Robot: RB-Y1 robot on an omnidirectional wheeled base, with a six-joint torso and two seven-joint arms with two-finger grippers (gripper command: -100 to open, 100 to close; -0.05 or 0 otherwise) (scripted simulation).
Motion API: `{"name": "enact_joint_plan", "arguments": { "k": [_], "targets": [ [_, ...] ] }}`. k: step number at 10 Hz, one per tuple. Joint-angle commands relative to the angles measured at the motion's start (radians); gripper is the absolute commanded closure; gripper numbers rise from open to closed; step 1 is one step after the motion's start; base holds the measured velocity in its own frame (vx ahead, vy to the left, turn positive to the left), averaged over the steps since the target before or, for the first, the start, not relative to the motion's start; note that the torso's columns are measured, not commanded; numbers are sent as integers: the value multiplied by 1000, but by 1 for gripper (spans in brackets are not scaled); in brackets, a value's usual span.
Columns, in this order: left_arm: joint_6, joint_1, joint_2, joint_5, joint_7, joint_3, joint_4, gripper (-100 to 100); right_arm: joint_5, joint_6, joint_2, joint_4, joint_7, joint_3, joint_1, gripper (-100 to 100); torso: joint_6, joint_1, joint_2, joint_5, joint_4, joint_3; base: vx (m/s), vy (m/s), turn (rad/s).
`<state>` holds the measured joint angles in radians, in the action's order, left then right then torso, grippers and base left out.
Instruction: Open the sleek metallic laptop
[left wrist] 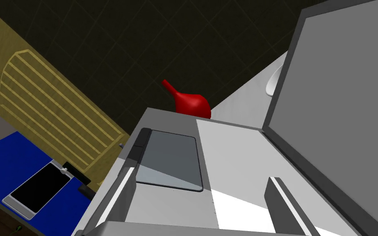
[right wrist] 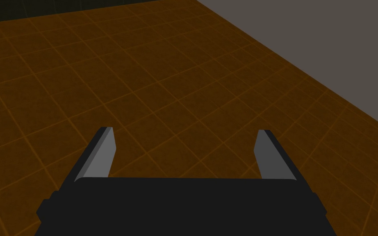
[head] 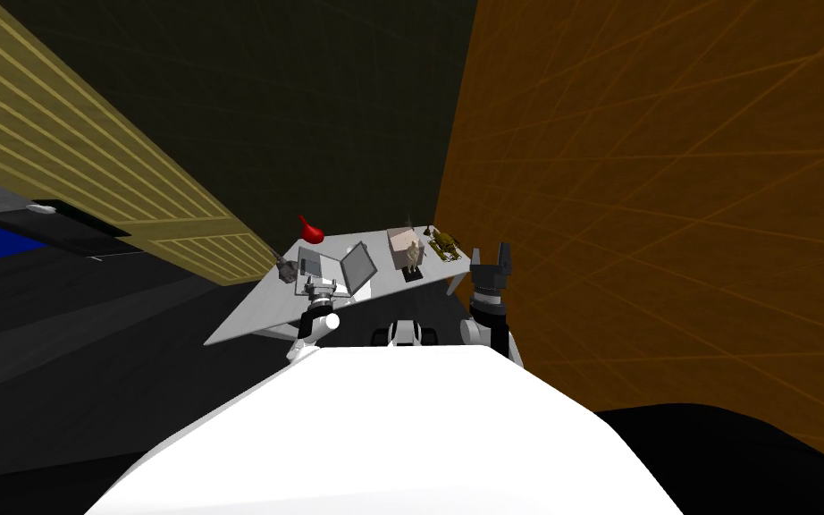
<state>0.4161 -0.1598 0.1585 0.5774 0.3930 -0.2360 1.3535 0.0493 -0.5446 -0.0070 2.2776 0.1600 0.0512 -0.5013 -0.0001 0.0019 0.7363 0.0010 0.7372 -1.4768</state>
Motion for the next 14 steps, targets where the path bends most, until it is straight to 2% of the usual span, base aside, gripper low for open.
{"name": "enact_joint_plan", "arguments": {
  "k": [1,6,7,8,14],
  "targets": [
    [79,12,12,-9,20,17,-71,-100,0,0,0,0,0,0,0,0,0,-1,1,-1,0,0,38,-18,-9],
    [224,30,19,-27,56,49,-204,-100,0,0,0,0,0,0,0,0,0,-2,2,-1,1,1,44,-25,-8],
    [231,30,19,-27,56,49,-204,-100,0,0,0,0,0,0,0,0,0,-2,2,-1,1,1,28,-12,-2],
    [261,34,18,-31,63,56,-231,-100,0,0,0,0,0,0,0,0,0,-1,2,-1,1,1,24,-8,-5],
    [433,55,-9,-53,103,94,-392,-100,0,0,0,0,0,0,0,0,0,-2,1,-1,1,1,40,-20,-8]
  ]
}}
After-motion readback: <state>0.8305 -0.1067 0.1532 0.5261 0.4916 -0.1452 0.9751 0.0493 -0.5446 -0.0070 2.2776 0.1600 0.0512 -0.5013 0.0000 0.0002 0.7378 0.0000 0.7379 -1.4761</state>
